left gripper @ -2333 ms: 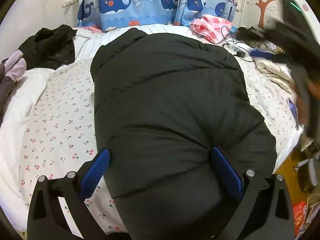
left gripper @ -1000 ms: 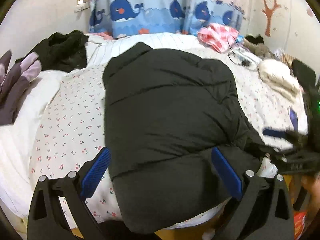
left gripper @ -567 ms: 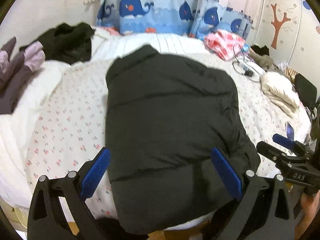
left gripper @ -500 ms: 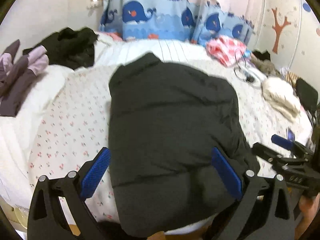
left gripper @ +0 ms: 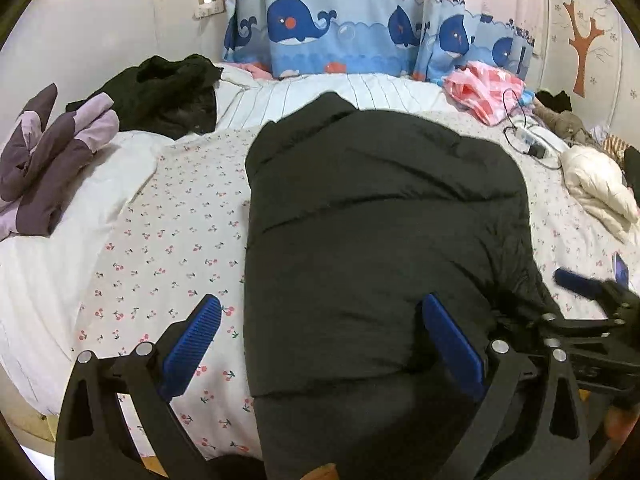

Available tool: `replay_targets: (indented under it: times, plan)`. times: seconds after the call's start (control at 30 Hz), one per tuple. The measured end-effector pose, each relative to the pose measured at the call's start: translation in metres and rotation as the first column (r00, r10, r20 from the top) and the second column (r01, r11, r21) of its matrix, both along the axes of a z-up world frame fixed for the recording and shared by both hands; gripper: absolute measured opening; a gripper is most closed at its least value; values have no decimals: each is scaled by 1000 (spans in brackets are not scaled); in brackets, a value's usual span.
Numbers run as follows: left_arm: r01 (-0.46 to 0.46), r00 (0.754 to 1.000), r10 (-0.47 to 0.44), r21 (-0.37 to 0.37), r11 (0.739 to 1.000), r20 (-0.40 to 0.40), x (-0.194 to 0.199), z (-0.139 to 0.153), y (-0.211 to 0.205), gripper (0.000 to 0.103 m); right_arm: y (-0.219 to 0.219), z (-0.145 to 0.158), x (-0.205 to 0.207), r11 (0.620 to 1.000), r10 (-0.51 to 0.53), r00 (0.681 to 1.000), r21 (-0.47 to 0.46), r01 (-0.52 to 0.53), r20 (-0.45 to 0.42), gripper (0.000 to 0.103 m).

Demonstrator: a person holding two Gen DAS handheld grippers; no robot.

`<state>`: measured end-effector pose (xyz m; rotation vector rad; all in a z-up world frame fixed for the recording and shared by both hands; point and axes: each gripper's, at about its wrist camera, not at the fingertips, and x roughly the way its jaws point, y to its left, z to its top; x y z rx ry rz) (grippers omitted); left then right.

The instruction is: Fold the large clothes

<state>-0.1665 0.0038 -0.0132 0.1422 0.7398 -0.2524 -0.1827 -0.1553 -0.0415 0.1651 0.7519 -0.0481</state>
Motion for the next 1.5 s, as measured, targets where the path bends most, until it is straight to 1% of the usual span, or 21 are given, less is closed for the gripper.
replay_targets:
  times: [0.03,0.13,0.2,0.23,0.37,0.47,0.6,0.77,0.93,1.23,1.5]
  plan:
    - [-3,1000,3,-8,1000,8,-3,4,1,97,2,7,-4,1000,-8,1000,-10,8,22,96]
    - [-16,1000,16,-4,1000,18,-11,13,1,97,7,13,-8,1000,-6,1000,-24,7,20,96]
    - [-7,1000,7,2,1000,26,-17,19,-1,97,14,17,-16,998,-13,1000,-61,14,21,96]
    - [2,999,-2,7,1000,34,-22,22,-2,97,14,18,-20,998,-13,1000,-64,15,23,96]
    - [13,998,-13,12,1000,59,-39,32,-6,97,18,28,-37,998,-14,999,-63,16,41,96]
    - [0,997,-1,14,1000,75,-50,38,-8,97,17,35,-44,999,-19,999,-44,21,45,96]
    - [-24,997,22,20,1000,73,-58,41,-10,97,17,40,-54,999,-25,999,-36,26,34,96]
    - [-44,998,43,30,999,47,-62,40,-9,97,21,35,-57,999,-35,999,-24,35,12,96]
    - [-37,998,35,28,999,54,-66,43,-5,97,25,30,-56,999,-38,999,-23,38,-2,96]
    - [-50,998,51,-5,999,45,-59,43,6,97,29,35,-49,999,-37,999,-32,38,15,96]
    - [-54,998,53,8,999,25,-49,37,2,97,29,34,-41,998,-40,999,-37,41,20,96]
